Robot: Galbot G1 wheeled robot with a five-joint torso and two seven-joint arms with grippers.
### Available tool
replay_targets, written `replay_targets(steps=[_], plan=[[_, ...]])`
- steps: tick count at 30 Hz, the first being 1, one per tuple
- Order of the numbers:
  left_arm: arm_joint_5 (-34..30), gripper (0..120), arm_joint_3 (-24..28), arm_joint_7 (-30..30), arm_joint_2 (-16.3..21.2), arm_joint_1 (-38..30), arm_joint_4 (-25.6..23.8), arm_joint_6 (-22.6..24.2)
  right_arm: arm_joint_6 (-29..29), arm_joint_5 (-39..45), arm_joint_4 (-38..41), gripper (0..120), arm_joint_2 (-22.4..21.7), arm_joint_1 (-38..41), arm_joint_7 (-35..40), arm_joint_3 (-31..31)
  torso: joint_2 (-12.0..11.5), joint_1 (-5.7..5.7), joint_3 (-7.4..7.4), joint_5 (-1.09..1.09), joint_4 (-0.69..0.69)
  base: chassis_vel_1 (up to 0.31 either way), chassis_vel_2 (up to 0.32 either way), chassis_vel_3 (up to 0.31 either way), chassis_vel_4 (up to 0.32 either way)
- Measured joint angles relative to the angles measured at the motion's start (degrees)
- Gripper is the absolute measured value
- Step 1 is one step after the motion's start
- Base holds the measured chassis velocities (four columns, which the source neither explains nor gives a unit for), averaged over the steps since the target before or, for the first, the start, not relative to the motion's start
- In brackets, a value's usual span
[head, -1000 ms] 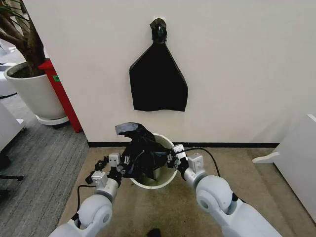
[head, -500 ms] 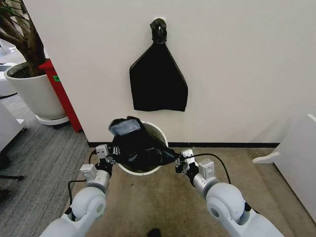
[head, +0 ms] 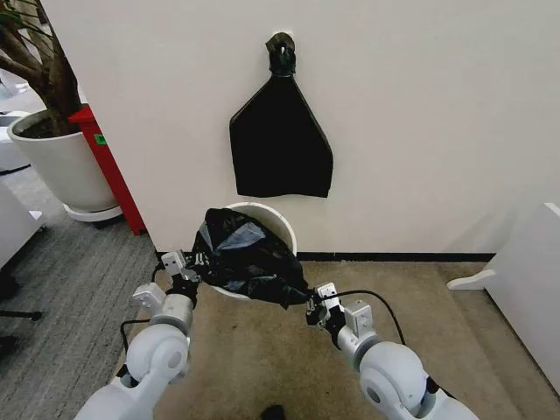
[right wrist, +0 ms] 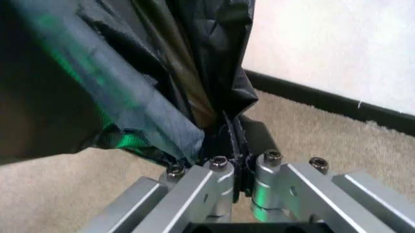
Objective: Place the garbage bag over the trash bin.
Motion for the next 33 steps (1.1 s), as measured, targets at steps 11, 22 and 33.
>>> replay_targets(steps=[11, 22, 33], plan=[[-6.11, 5, -0.14, -3.65, -1.94, 0.76, -4.36, 2.46, 3.07, -2.95, -5.52, 0, 1.39, -0.54, -1.59, 0.23, 0.0, 0.0, 0.0, 0.01, 0.0, 0.0, 0.0, 0.0, 0.0], [-7.59, 5, 0.04, -5.18, -4.92, 3.15, -6.38, 2.53, 5.46, -7.25, -7.42, 11, 2.43, -0.05, -4.45, -0.36, 0.0, 0.0, 0.0, 0.01, 0.0, 0.0, 0.0, 0.0, 0.0], [-2.66, 5, -0.8, -4.26, -3.51, 2.75, -2.8, 1.6, 5.74, -12.69, -4.02, 49, 1.86, -3.31, -6.58, 3.23, 0.0, 0.0, 0.0, 0.0, 0.0, 0.0, 0.0, 0.0, 0.0]])
